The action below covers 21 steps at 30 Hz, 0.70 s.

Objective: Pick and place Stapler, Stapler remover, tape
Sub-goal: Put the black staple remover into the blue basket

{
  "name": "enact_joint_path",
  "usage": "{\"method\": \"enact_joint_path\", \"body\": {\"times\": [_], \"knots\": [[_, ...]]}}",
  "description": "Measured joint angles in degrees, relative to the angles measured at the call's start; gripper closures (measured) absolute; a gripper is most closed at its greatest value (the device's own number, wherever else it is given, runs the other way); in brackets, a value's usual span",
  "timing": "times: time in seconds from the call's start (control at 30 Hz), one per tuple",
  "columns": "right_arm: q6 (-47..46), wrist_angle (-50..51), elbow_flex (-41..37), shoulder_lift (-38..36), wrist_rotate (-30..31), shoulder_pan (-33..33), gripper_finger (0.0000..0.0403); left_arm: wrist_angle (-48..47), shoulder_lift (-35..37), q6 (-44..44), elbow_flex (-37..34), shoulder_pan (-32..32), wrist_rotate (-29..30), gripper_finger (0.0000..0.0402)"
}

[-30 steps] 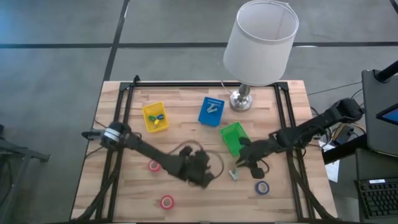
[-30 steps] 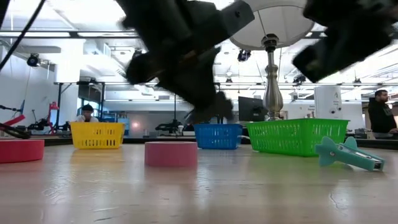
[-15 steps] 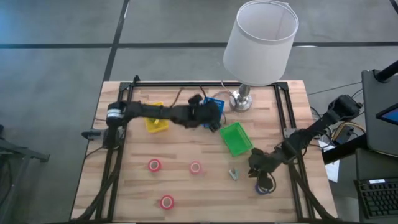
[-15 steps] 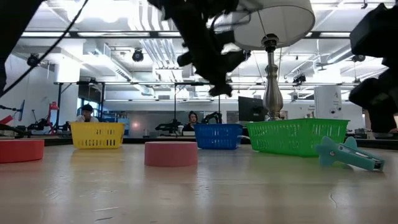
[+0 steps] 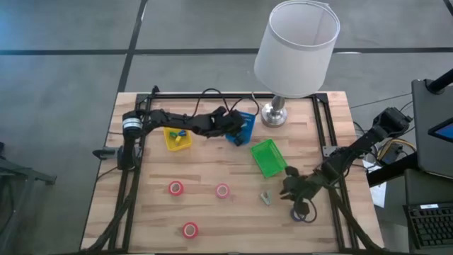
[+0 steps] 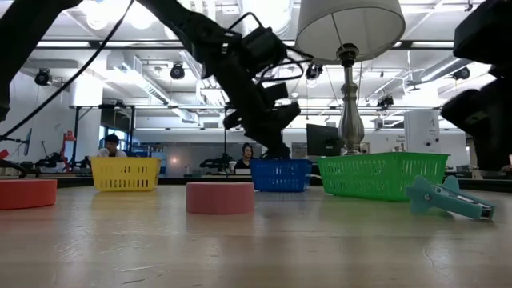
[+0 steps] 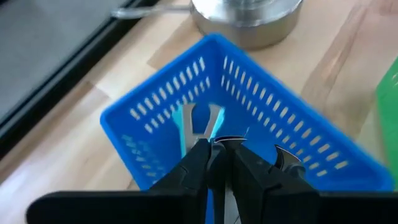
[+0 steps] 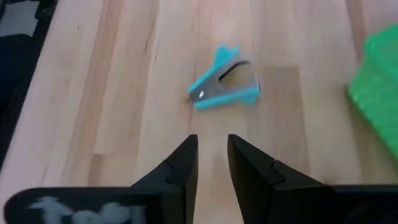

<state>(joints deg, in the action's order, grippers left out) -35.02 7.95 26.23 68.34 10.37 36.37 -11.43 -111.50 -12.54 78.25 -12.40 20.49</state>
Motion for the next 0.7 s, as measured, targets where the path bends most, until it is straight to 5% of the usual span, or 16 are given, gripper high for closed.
{"method": "enact_joint_path", "body": {"times": [0.53, 0.7], "knots": [[17.18, -0.06, 6.63, 0.00, 0.06, -3.33, 0.0314, 4.32, -0.04, -0.98, -4.52, -0.15, -0.08, 0.0344], [21.12, -0.03, 8.35, -0.02, 0.11, -3.49, 0.0313, 4.24, -0.04, -1.24, -4.54, -0.24, -0.07, 0.0306]]}}
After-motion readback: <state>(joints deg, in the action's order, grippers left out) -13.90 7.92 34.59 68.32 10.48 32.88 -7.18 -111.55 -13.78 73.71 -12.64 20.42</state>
